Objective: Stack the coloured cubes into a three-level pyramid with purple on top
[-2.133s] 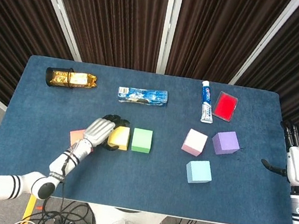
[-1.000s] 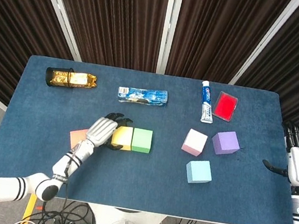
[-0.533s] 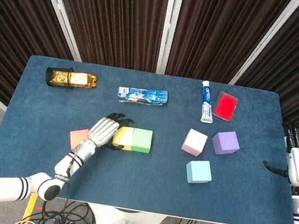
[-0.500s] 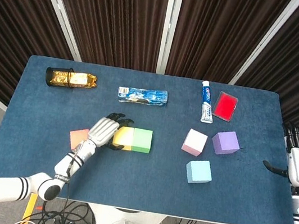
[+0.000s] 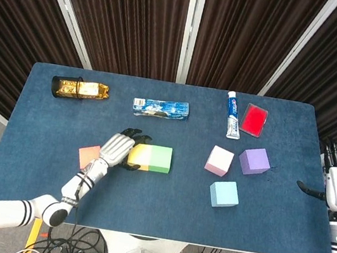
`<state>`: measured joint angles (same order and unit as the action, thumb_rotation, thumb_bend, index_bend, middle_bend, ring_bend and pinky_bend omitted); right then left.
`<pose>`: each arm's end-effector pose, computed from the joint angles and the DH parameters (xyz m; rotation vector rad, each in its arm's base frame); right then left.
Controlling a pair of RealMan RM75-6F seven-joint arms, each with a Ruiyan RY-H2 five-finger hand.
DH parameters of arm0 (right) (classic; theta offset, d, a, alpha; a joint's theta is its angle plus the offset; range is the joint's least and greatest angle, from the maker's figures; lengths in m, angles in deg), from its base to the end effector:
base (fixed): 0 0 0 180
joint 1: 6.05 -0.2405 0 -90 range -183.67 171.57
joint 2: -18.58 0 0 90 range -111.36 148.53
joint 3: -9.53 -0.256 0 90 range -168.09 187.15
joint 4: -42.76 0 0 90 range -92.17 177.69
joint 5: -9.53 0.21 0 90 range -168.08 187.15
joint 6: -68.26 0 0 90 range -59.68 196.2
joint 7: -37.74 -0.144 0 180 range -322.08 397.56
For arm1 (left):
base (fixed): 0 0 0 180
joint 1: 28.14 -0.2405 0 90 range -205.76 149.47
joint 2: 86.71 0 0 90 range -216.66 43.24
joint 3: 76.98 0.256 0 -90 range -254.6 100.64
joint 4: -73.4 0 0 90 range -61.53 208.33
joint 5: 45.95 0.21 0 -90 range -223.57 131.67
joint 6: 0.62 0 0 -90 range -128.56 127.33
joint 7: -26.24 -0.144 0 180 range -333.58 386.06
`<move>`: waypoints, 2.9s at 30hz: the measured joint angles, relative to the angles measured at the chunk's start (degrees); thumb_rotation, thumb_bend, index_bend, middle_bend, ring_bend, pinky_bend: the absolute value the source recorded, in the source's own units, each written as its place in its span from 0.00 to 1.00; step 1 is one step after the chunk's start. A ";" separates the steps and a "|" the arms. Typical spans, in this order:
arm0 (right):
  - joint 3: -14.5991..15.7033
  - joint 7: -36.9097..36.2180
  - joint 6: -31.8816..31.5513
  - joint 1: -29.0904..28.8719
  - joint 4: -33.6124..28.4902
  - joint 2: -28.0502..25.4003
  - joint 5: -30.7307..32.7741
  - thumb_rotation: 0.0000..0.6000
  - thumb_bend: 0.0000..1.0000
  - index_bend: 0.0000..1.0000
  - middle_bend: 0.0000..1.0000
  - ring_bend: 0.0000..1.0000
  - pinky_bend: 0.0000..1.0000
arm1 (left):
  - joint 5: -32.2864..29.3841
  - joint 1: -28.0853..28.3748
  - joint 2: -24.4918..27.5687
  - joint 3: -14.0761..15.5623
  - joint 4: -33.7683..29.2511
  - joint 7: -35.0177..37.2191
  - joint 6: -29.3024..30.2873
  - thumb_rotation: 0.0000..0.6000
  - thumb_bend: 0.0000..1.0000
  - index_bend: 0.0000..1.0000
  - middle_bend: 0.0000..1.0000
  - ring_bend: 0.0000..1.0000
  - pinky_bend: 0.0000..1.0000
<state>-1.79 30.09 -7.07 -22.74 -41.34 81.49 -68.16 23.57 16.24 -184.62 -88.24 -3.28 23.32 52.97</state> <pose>-0.3050 -0.2804 0.1945 1.3429 -0.8448 0.9961 -0.1201 0.3425 -0.0588 -1.8611 -1.1800 -1.1500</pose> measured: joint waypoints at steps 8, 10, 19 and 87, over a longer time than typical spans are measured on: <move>0.04 0.17 -0.03 0.18 -0.19 -0.12 0.13 1.00 0.00 0.00 0.00 0.00 0.00 | 0.21 -0.11 0.42 0.09 -0.63 0.28 -0.21 1.00 0.21 0.19 0.19 0.09 0.13; 0.02 0.33 0.00 0.13 -0.25 -0.10 0.13 1.00 0.00 0.00 0.00 0.00 0.00 | 0.15 -0.10 0.70 0.14 -0.90 0.69 -0.73 1.00 0.21 0.19 0.18 0.08 0.14; 0.01 1.89 0.88 -0.70 -1.82 -0.55 -0.34 1.00 0.00 0.00 0.00 0.00 0.00 | 0.73 -0.92 3.19 0.89 -4.54 1.10 -0.64 1.00 0.18 0.11 0.04 0.00 0.11; 0.36 22.87 23.09 -25.33 -3.22 19.63 10.36 1.00 0.10 0.00 0.47 0.07 0.00 | 4.94 -23.35 26.76 3.21 -9.39 16.35 15.55 1.00 0.17 0.11 0.06 0.00 0.10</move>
<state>-1.43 52.96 16.02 -48.07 -44.56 101.12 -57.80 28.51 -7.11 -157.86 -85.03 -12.66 39.68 68.53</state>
